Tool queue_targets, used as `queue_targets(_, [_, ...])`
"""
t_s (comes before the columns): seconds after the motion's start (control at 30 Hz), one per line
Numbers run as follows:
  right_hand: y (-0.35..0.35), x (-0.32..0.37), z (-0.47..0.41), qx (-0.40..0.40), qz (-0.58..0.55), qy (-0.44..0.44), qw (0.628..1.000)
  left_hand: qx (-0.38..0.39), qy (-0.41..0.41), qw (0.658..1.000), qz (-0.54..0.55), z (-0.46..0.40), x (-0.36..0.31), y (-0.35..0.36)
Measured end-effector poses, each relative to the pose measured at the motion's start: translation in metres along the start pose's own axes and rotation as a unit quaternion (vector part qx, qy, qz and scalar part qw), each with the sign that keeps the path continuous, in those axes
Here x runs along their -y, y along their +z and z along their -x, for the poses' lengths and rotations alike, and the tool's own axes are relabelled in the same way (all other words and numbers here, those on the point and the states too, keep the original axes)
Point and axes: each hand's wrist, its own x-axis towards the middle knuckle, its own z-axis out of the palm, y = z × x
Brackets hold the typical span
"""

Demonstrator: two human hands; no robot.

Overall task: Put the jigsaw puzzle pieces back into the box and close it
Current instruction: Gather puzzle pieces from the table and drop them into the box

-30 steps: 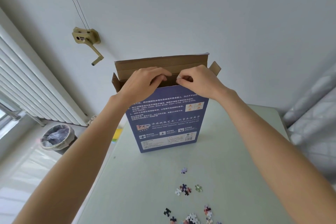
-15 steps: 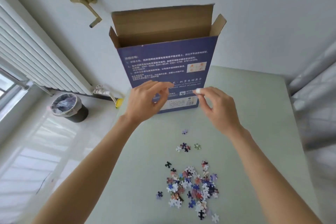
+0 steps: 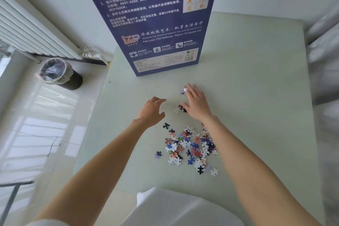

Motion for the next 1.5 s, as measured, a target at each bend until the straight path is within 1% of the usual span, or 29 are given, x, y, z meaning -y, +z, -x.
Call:
queue_targets(0.1, [0.013,0.004,-0.003,0.039,0.034,-0.035,0.998,0.018,-0.01,1.0,-0.006,0.004,0.001,0.009])
queue_targets(0.23, [0.034,0.002,0.057,0.091,0.077,-0.146,0.982,0.024,-0.01,0.999,0.021,0.028,0.0,0.027])
queue_targets(0.27, [0.038,-0.001,0.076,0.104,0.072,-0.171,0.977,0.027,-0.006,0.999,0.029,0.038,-0.003,0.033])
queue_targets(0.33, [0.038,-0.006,0.095,0.103,0.013,-0.194,0.976,0.029,0.004,0.999,0.035,0.054,-0.008,0.044])
queue_targets(0.37, [0.034,-0.006,0.098,0.083,-0.028,-0.194,0.977,0.031,0.012,0.999,0.035,0.062,-0.011,0.05])
queue_targets(0.43, [0.027,-0.01,0.091,0.011,-0.068,-0.16,0.985,0.029,0.025,0.999,0.035,0.075,-0.014,0.059])
queue_targets(0.5, [0.024,-0.02,0.082,-0.051,-0.053,-0.092,0.993,0.018,0.027,0.999,0.035,0.087,-0.015,0.066])
queue_targets(0.53, [0.024,-0.025,0.08,-0.059,-0.033,-0.055,0.996,0.013,0.025,0.999,0.031,0.092,-0.015,0.067])
queue_targets(0.57, [0.027,-0.03,0.083,-0.053,-0.012,-0.034,0.998,0.005,0.024,0.999,0.022,0.098,-0.015,0.07])
queue_targets(0.63, [0.036,-0.033,0.097,-0.013,0.008,-0.038,0.999,-0.016,0.018,1.0,-0.01,0.11,-0.013,0.076])
queue_targets(0.7, [0.041,-0.03,0.12,0.024,-0.017,-0.063,0.998,-0.035,-0.011,0.999,-0.026,0.12,-0.011,0.082])
queue_targets(0.77, [0.039,-0.029,0.142,0.042,-0.041,-0.06,0.996,-0.041,-0.054,0.998,-0.014,0.125,-0.011,0.086])
queue_targets(0.83, [0.039,-0.033,0.164,0.043,0.011,-0.026,0.999,-0.036,-0.072,0.997,0.008,0.127,-0.015,0.089])
queue_targets(0.9, [0.042,-0.034,0.183,0.031,0.085,0.04,0.995,-0.031,-0.071,0.997,0.024,0.126,-0.02,0.091])
queue_targets(0.93, [0.045,-0.032,0.191,0.024,0.094,0.065,0.993,-0.03,-0.07,0.997,0.031,0.126,-0.024,0.092])
queue_targets(1.0, [0.053,-0.023,0.195,0.012,0.059,0.083,0.995,-0.03,-0.067,0.996,0.045,0.124,-0.031,0.094])
queue_targets(1.13, [0.056,0.0,0.177,0.002,-0.037,0.072,0.997,-0.029,-0.065,0.995,0.07,0.115,-0.042,0.097])
queue_targets(1.3, [0.055,0.012,0.151,0.004,-0.052,0.008,0.999,-0.028,-0.044,0.996,0.068,0.11,-0.045,0.095])
queue_targets(1.37, [0.052,0.013,0.143,0.01,-0.026,-0.011,1.0,-0.024,-0.034,0.997,0.069,0.11,-0.045,0.094])
queue_targets(1.47, [0.041,0.01,0.13,0.0,0.086,-0.045,0.995,0.001,-0.029,0.998,0.06,0.11,-0.047,0.094])
queue_targets(1.5, [0.037,0.009,0.124,0.01,0.112,-0.056,0.992,0.004,-0.03,0.998,0.053,0.11,-0.049,0.094])
